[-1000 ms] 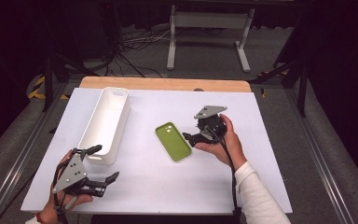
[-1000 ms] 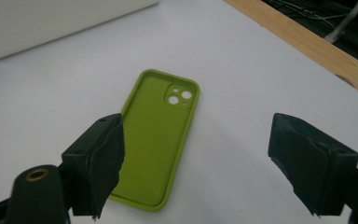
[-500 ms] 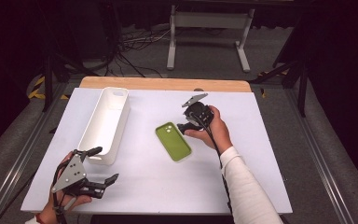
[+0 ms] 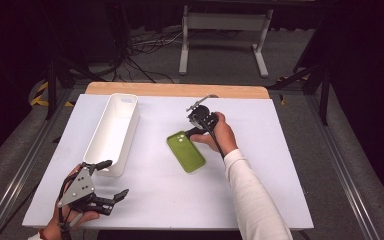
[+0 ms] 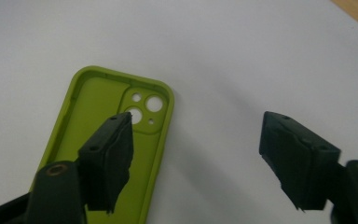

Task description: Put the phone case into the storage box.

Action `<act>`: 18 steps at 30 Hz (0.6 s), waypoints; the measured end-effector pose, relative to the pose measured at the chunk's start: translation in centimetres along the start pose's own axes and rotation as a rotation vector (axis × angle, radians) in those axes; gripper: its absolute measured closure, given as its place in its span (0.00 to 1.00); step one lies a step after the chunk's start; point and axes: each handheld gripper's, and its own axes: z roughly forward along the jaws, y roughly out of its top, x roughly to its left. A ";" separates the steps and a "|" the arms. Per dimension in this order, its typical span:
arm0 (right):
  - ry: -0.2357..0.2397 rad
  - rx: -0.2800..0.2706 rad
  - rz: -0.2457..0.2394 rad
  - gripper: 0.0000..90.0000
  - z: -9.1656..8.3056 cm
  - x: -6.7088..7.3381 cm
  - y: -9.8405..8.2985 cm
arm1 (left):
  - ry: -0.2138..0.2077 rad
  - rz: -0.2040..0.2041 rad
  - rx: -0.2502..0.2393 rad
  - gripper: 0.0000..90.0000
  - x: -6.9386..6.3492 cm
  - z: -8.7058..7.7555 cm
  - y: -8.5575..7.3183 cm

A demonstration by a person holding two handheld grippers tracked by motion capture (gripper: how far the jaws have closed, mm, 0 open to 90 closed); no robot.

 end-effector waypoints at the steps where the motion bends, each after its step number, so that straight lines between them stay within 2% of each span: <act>1: 0.011 0.007 -0.004 0.37 0.2 0.0 0.0 | -0.003 -0.003 -0.002 0.06 0.0 0.0 0.0; 4: 0.019 0.033 -0.002 0.44 1.0 0.2 0.2 | -0.004 -0.006 0.001 0.06 0.0 0.0 -0.1; 8: 0.054 0.042 0.000 0.51 2.0 0.4 0.4 | -0.008 -0.011 0.003 0.06 -0.1 0.1 -0.2; 10: 0.061 0.051 0.001 0.54 2.5 0.6 0.5 | -0.012 -0.001 0.013 0.06 -0.1 0.1 -0.2; 13: 0.072 0.055 0.007 0.62 3.0 0.7 0.8 | -0.014 0.003 0.012 0.06 -0.2 0.0 -0.2; 15: 0.078 0.056 0.003 0.71 3.2 0.8 1.0 | -0.018 -0.004 0.010 0.06 -0.1 0.0 -0.2; 18: 0.074 0.067 0.008 0.78 3.5 1.0 1.2 | -0.034 -0.016 0.005 0.06 -0.1 0.1 -0.4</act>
